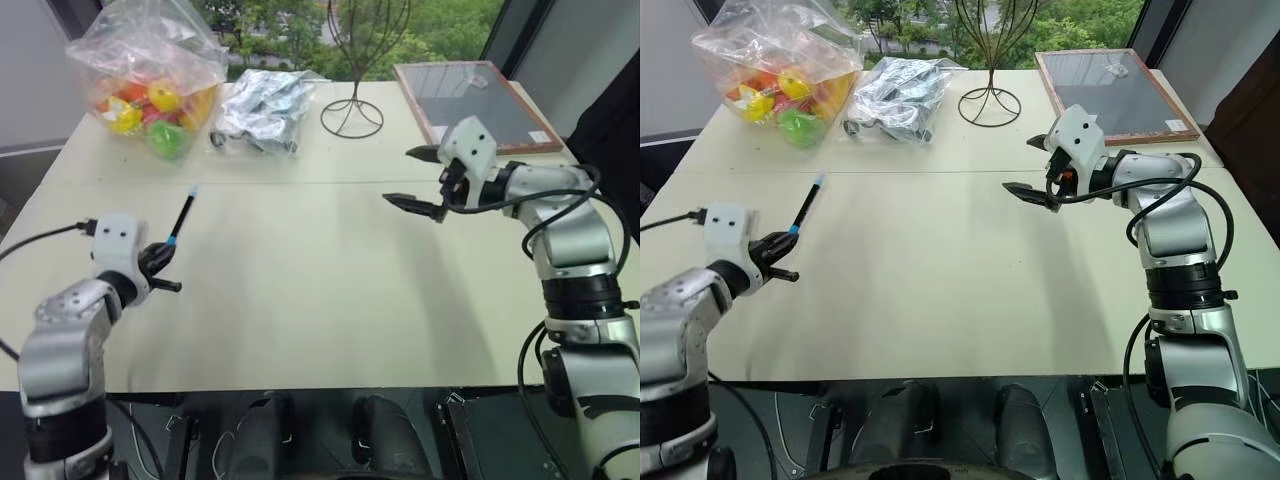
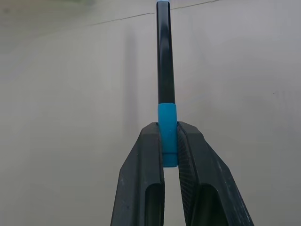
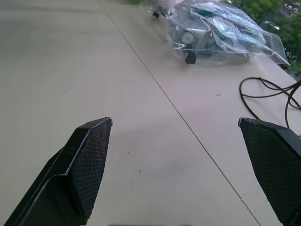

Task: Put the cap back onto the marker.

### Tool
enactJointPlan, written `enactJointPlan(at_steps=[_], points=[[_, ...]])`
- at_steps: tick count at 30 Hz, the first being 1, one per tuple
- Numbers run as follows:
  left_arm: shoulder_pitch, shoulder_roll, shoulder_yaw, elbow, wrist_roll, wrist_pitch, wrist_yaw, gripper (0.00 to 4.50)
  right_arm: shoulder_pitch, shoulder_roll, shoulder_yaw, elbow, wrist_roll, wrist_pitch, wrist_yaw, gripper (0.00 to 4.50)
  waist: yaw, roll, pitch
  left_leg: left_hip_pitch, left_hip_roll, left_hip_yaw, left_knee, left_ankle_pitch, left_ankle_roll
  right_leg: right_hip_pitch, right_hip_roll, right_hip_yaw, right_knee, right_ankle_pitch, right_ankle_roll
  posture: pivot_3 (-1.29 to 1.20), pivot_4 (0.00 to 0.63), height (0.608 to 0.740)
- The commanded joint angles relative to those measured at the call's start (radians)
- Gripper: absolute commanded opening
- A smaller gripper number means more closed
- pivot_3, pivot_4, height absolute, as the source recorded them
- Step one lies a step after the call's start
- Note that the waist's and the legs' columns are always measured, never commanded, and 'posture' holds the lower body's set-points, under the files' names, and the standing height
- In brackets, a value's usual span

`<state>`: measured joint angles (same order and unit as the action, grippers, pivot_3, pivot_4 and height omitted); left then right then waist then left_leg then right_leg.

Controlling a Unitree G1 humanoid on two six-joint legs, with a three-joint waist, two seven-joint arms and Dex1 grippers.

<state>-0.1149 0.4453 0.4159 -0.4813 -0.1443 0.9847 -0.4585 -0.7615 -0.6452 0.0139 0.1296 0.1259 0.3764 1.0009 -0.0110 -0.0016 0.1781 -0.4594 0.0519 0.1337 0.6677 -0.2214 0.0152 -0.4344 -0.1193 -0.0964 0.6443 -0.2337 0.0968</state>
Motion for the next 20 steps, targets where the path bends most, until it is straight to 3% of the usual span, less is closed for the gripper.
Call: enactJointPlan(at_steps=[1, 3, 6, 12, 16, 20], points=[[0.04, -0.018, 0.013, -0.068, -0.004, 0.008, 0.056, 0.0, -0.026, 0.003, -0.003, -0.006, 0.015, -0.022, -0.011, 4.48, -0.001, 0.0, 0.0, 0.0, 0.0, 0.0, 0.0, 0.0, 0.0, 0.0, 0.0, 0.0, 0.0, 0.0, 0.0, 0.0, 0.15, 0.74], [0.055, -0.04, 0.019, -0.071, -0.023, 0.015, 0.072, 0.0, -0.031, 0.001, 0.001, 0.002, 0.015, -0.027, -0.012, 4.48, 0.0, 0.0, 0.0, 0.0, 0.0, 0.0, 0.0, 0.0, 0.0, 0.0, 0.0, 0.0, 0.0, 0.0, 0.0, 0.0, 0.15, 0.74], [0.051, -0.044, 0.021, -0.052, -0.031, -0.006, 0.096, 1.28, -0.034, -0.002, 0.006, 0.011, 0.016, -0.032, -0.015, 4.5, 0.001, 0.0, 0.0, 0.0, 0.0, 0.0, 0.0, -0.001, 0.002, 0.0, 0.0, 0.0, 0.0, 0.0, 0.0, 0.0, 0.15, 0.74], [0.021, -0.008, 0.017, -0.001, -0.051, -0.076, 0.097, 4.36, -0.026, -0.011, -0.001, 0.01, 0.018, -0.024, -0.03, 4.5, 0.0, 0.0, 0.0, 0.0, 0.0, 0.0, 0.0, -0.002, 0.003, 0.0, 0.0, 0.0, 0.0, 0.0, 0.0, 0.0, 0.15, 0.74], [-0.071, 0.042, 0.125, 0.056, -0.13, -0.139, 0.063, 4.44, -0.005, -0.015, -0.053, 0.016, 0.033, -0.017, -0.084, 4.5, 0.001, 0.0, 0.0, 0.0, 0.0, 0.0, 0.0, -0.002, 0.003, 0.0, 0.0, 0.0, 0.0, 0.0, 0.0, 0.0, 0.15, 0.74], [-0.12, 0.188, 0.185, 0.182, -0.133, -0.229, 0.012, 4.44, 0.027, 0.014, -0.171, 0.016, 0.091, -0.005, -0.204, 4.5, -0.002, 0.0, 0.0, 0.0, 0.0, 0.0, 0.0, 0.0, 0.0, 0.0, 0.0, 0.0, 0.0, 0.0, 0.0, 0.0, 0.15, 0.74]])
